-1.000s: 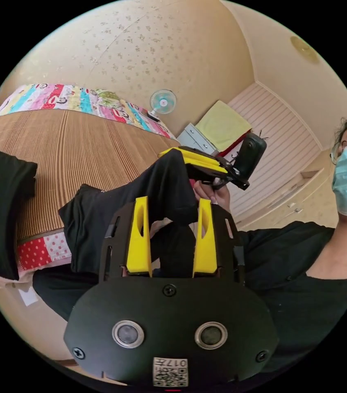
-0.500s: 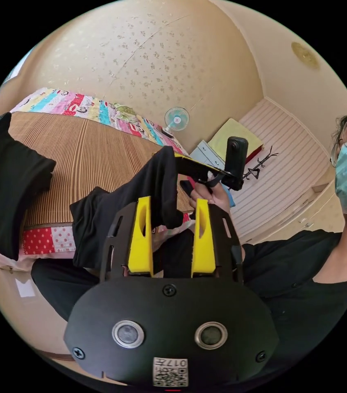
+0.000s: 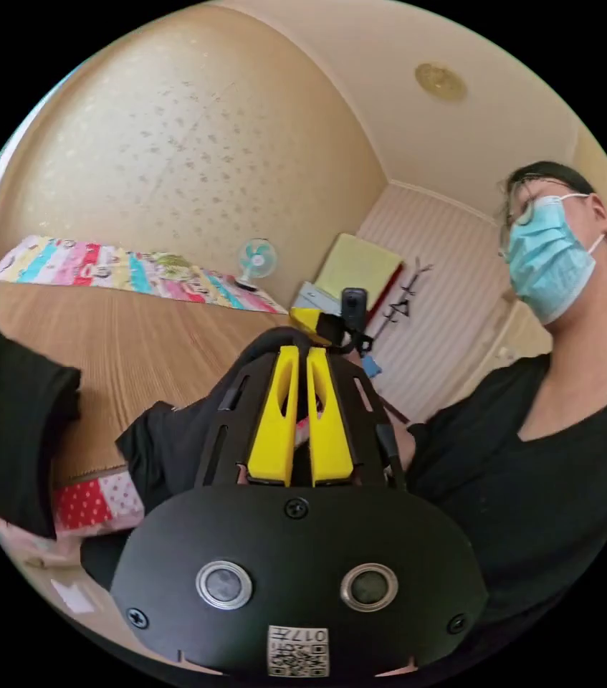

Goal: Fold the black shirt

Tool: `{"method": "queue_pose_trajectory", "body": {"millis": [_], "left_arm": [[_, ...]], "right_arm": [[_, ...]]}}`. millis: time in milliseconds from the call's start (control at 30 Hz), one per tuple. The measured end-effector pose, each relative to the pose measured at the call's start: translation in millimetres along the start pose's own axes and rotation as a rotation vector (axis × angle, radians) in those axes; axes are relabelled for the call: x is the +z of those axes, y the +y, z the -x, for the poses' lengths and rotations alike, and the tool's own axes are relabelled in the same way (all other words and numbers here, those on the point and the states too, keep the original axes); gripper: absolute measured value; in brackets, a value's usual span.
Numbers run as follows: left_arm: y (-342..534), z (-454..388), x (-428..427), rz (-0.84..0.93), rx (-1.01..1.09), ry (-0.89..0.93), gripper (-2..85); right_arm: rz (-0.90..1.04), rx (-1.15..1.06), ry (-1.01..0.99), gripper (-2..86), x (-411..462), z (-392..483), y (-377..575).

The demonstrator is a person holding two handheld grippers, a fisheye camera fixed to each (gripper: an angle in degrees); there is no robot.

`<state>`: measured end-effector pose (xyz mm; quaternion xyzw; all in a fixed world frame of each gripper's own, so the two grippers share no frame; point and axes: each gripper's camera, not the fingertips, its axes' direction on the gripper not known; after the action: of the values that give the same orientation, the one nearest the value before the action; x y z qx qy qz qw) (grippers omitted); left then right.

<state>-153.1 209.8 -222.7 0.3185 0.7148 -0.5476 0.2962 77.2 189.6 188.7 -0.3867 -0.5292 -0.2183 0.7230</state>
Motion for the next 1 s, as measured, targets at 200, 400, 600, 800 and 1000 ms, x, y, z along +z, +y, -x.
{"method": "queue_pose_trajectory", "body": {"millis": [200,400,600,800,1000], "left_arm": [[-31,-4,-74,-0.134,0.317,0.468,-0.8],[-39,31,-132,-0.539,0.443,1.102,-0.9],[-47,63,-101,-0.585,0.204,1.357,-0.9],[-50,14,-80,-0.471,0.168,1.471,-0.9],[-55,-28,-90,-0.389,0.228,1.438,-0.9]], "right_arm": [[-0.209,0.021,0.044,0.7,-124,29,10],[-0.282,0.03,0.079,0.7,-186,64,41],[-0.199,0.15,0.111,1.8,-189,59,71],[-0.171,0.225,0.135,8.9,-172,58,79],[-0.178,0.293,0.005,12.6,-158,38,65]]}}
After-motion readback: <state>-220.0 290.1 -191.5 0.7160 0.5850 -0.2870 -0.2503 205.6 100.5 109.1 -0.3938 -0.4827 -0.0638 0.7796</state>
